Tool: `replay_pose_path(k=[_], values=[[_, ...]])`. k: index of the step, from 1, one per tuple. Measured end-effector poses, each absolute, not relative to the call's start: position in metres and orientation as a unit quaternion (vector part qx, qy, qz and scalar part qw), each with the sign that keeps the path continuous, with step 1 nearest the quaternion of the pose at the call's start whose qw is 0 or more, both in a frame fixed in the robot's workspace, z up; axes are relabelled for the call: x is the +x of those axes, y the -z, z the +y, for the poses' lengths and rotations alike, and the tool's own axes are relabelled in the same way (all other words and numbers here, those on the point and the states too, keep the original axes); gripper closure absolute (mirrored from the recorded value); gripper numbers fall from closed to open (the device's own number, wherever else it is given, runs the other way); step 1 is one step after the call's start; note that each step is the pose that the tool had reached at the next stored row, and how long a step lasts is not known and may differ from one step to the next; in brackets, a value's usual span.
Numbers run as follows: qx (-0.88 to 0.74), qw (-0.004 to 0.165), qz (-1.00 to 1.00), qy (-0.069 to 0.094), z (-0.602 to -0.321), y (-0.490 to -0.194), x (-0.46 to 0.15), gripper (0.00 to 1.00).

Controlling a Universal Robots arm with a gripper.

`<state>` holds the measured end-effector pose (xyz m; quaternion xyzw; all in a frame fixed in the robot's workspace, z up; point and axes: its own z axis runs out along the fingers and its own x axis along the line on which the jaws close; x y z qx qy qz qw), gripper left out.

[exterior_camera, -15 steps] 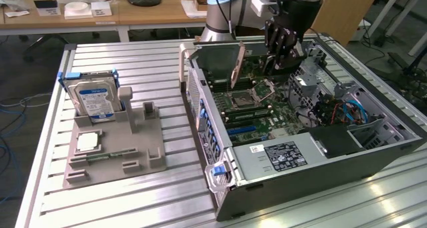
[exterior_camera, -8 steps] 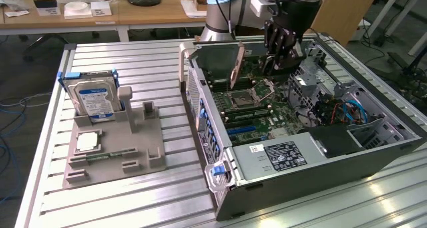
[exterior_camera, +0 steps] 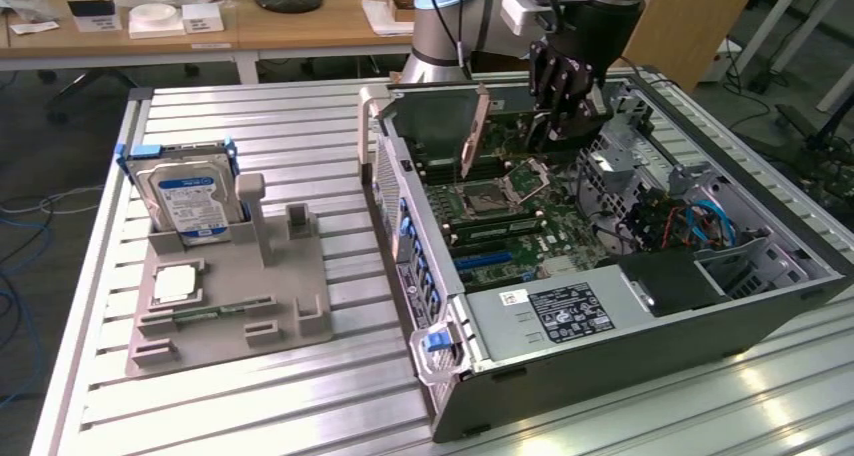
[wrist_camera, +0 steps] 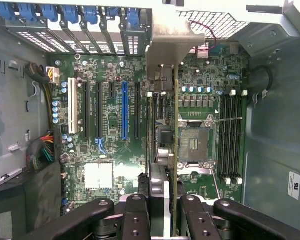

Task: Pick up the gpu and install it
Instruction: 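Insert the gpu into the slot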

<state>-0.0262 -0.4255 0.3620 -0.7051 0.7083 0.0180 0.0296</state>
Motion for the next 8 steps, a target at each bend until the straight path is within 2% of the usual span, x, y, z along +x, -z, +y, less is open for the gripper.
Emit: replay_pose_path(k=[8], values=[[-0.705, 0.029, 0.708, -0.019, -0.4255, -0.3619, -0.0263, 0.72]])
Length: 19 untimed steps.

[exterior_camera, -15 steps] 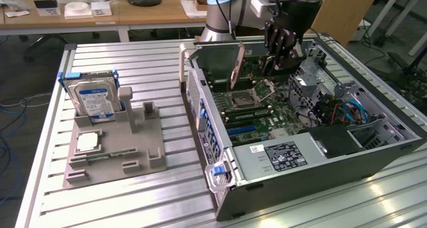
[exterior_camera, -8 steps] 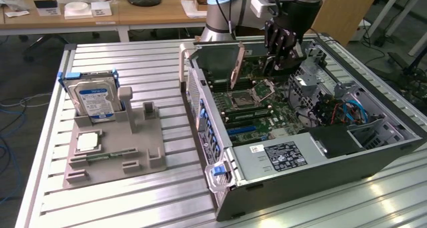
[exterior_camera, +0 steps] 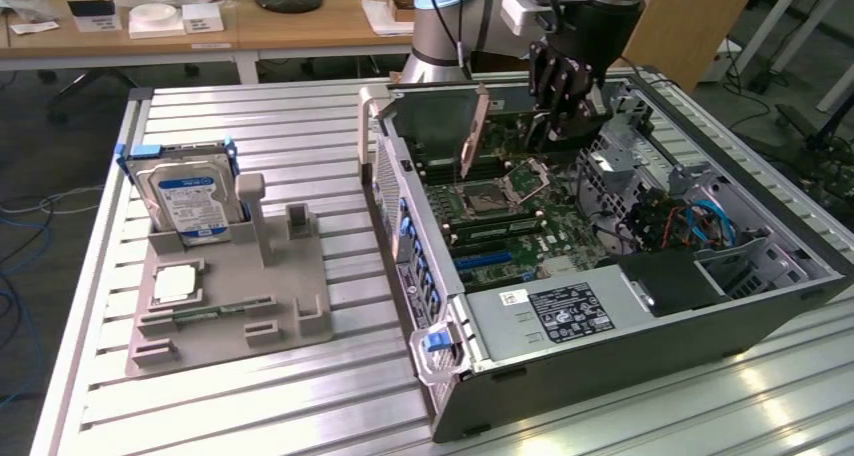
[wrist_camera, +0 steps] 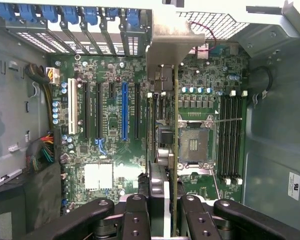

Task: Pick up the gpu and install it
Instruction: 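Insert the gpu into the slot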

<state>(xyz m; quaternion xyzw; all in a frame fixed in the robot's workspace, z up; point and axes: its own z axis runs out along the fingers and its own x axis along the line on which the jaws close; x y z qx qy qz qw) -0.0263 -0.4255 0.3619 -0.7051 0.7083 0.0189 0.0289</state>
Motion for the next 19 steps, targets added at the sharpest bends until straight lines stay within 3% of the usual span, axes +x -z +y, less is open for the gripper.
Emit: replay_pose_path(k=[19], values=[[-0.688, 0.027, 0.725, -0.016, -0.431, -0.342, -0.039, 0.72]])
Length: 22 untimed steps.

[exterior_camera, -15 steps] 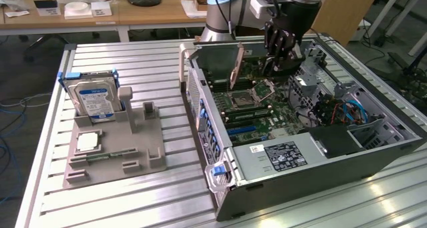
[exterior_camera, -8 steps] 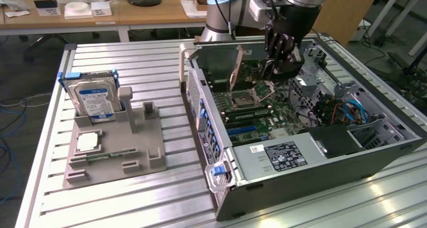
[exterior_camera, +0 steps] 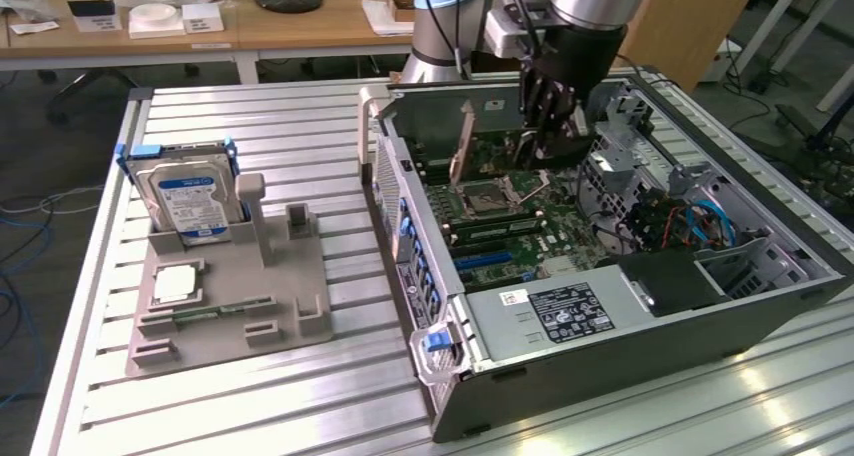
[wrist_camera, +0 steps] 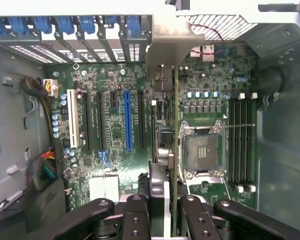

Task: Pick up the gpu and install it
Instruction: 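Insert the gpu into the slot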

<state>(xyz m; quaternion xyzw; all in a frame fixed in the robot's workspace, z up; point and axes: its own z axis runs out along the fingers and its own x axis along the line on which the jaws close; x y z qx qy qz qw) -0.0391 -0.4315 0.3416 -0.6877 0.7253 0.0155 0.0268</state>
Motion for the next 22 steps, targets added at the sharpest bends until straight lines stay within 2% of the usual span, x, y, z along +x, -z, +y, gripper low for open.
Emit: replay_pose_path(k=[22], values=[[-0.688, 0.026, 0.725, -0.016, -0.438, -0.303, -0.053, 0.72]])
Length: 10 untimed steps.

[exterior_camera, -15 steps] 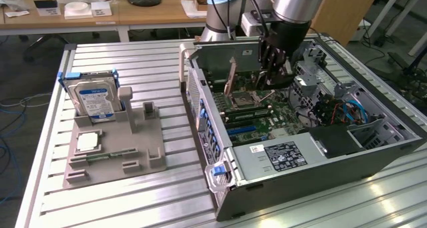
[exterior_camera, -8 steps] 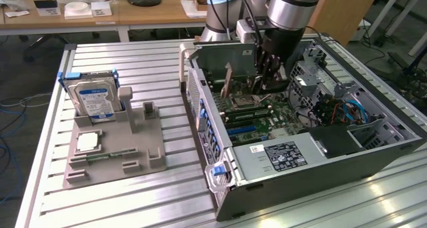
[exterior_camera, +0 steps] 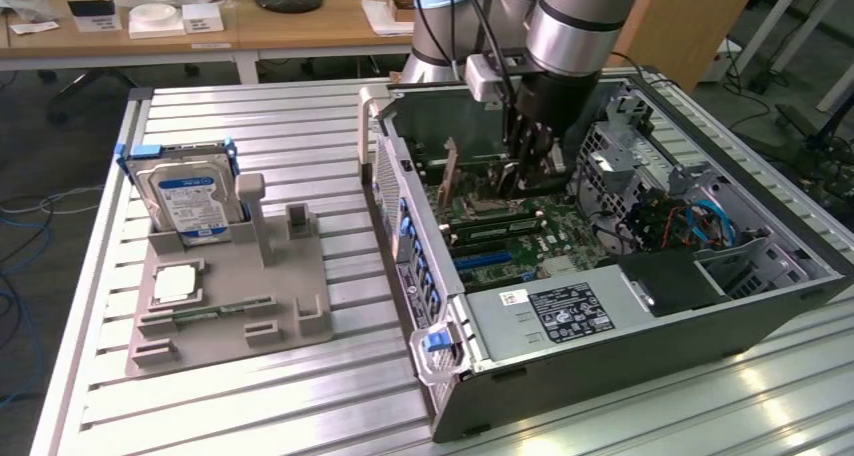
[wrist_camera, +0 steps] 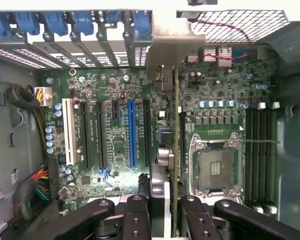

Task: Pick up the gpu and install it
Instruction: 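Insert the gpu into the slot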

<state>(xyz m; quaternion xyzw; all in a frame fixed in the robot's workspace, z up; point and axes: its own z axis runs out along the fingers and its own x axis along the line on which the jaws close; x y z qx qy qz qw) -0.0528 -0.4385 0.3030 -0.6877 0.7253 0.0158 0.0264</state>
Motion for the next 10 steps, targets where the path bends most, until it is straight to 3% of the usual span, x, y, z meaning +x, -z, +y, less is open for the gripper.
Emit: replay_pose_path(k=[10], values=[[-0.691, 0.021, 0.722, -0.011, -0.444, -0.291, -0.054, 0.72]])
